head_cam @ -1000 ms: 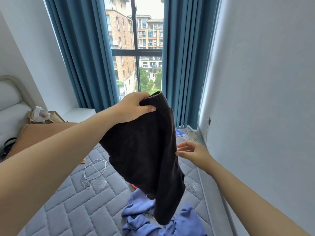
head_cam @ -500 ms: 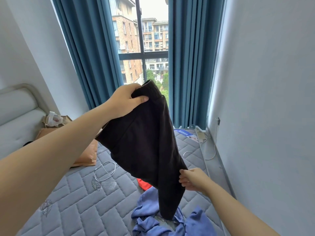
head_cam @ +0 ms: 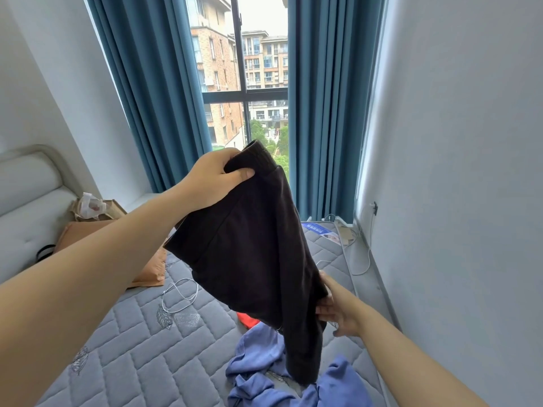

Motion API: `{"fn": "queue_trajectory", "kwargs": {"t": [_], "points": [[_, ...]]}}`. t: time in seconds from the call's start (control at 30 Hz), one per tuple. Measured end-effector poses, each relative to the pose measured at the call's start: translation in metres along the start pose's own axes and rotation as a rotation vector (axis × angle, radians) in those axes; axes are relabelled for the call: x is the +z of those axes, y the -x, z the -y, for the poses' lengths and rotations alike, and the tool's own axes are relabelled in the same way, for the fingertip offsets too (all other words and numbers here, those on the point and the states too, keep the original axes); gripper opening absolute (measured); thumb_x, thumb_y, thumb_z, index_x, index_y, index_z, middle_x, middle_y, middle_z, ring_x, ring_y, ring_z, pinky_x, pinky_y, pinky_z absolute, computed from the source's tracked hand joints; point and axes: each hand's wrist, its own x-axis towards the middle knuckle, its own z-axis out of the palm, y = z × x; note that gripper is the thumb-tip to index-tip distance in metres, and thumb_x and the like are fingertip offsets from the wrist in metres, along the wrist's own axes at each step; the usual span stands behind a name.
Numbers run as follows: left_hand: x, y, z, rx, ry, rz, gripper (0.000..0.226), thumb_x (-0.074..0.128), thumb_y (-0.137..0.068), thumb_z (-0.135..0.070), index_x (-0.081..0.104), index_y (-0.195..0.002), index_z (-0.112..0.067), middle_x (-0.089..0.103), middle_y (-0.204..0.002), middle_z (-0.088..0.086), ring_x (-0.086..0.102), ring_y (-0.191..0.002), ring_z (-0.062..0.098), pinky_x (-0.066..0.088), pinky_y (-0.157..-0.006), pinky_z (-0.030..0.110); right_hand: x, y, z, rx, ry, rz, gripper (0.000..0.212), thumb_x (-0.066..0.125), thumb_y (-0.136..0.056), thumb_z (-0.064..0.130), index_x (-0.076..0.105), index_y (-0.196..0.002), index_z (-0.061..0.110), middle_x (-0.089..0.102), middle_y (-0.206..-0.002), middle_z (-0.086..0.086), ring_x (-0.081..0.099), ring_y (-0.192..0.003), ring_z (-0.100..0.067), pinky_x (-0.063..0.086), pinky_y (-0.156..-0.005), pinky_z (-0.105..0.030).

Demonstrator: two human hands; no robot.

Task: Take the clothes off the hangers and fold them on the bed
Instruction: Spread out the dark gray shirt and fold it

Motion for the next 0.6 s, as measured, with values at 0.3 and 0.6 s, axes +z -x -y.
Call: {"fn": "queue_trajectory", "kwargs": {"t": [0.3, 0.6], "points": [[-0.004, -0.002, 0.001, 0.021, -0.018, 0.001, 0.018, 0.062, -0.091, -0.029, 0.065, -0.103, -0.015, 0.068, -0.094, -0.003, 0.063, -0.088, 0.012, 0.050, -0.081, 0.030, 0.016, -0.005, -0.002, -0.141, -0.334, 0.077, 0.058, 0.037, -0.092, 0.065, 0.058, -0.117, 0.018, 0.063, -0.111, -0.006, 0.055, -0.104, -0.021, 0.040, -0.083, -0.037], [-0.009, 0.000, 0.026, -0.058, -0.031, -0.032, 0.016, 0.062, -0.091, -0.031, 0.066, -0.098, -0.017, 0.068, -0.088, -0.004, 0.063, -0.083, 0.011, 0.049, -0.076, 0.026, -0.030, -0.005, 0.001, -0.344, -0.442, -0.054, 0.036, 0.047, -0.101, 0.014, 0.054, -0.128, -0.008, 0.063, -0.116, -0.023, 0.061, -0.096, -0.029, 0.051, -0.086, -0.039]]}}
